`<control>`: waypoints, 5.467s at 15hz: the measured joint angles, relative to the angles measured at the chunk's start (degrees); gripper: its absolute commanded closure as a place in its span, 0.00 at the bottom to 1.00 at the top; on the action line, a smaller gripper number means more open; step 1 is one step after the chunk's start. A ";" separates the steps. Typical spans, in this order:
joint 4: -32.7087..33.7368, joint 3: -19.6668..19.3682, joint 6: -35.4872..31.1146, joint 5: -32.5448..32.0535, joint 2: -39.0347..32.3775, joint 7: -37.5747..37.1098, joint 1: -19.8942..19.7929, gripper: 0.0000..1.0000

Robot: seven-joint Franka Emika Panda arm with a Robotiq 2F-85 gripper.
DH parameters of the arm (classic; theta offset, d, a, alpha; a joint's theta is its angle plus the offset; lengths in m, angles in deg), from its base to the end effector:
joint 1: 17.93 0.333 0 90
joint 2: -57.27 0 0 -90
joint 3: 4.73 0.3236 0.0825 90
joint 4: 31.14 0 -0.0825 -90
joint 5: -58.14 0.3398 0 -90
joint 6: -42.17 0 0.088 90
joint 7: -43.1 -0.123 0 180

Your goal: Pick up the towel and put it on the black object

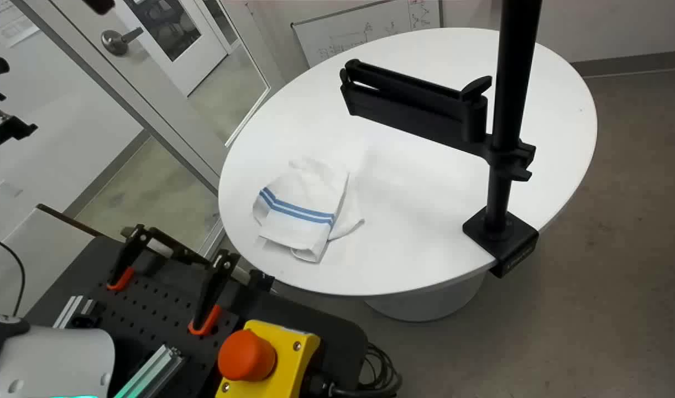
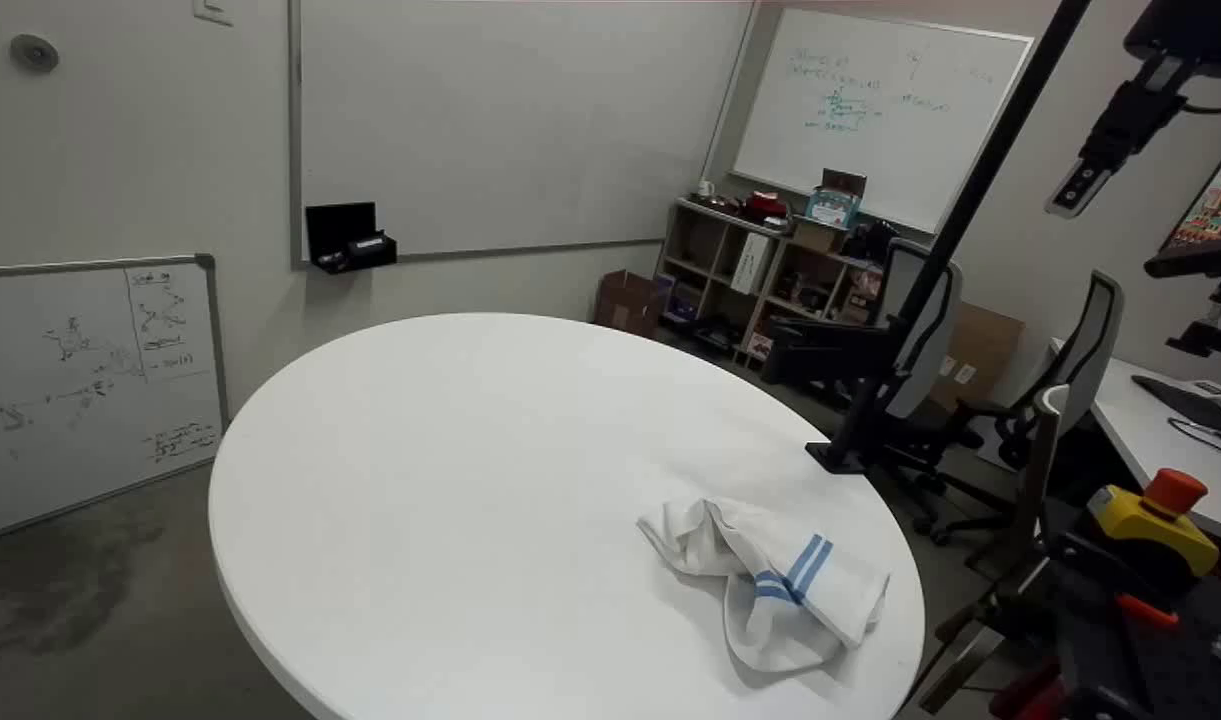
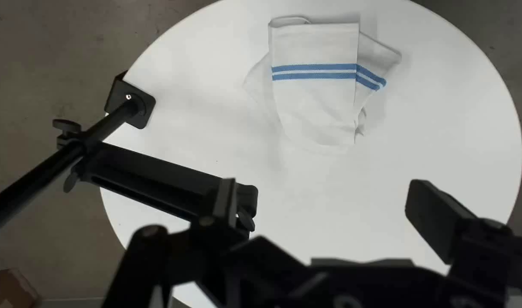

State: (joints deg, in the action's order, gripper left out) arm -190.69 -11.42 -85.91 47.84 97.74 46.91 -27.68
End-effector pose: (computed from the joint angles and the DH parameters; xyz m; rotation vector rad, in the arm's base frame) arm 0.2829 -0.0906 0.4307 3.0316 -0.1496 0.2171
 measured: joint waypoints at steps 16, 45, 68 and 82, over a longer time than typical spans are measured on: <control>2.15 0.93 -12.23 -2.32 -29.27 2.30 3.18 0.00; 21.89 -3.71 -41.88 -4.98 -81.32 -5.13 17.04 0.10; 23.55 -3.10 -42.01 -2.80 -82.59 -5.13 18.50 1.00; 11.59 6.19 -52.66 -0.78 -67.57 0.67 -1.87 1.00</control>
State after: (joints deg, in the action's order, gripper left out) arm -179.10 -5.24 -138.57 47.06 30.17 47.58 -29.55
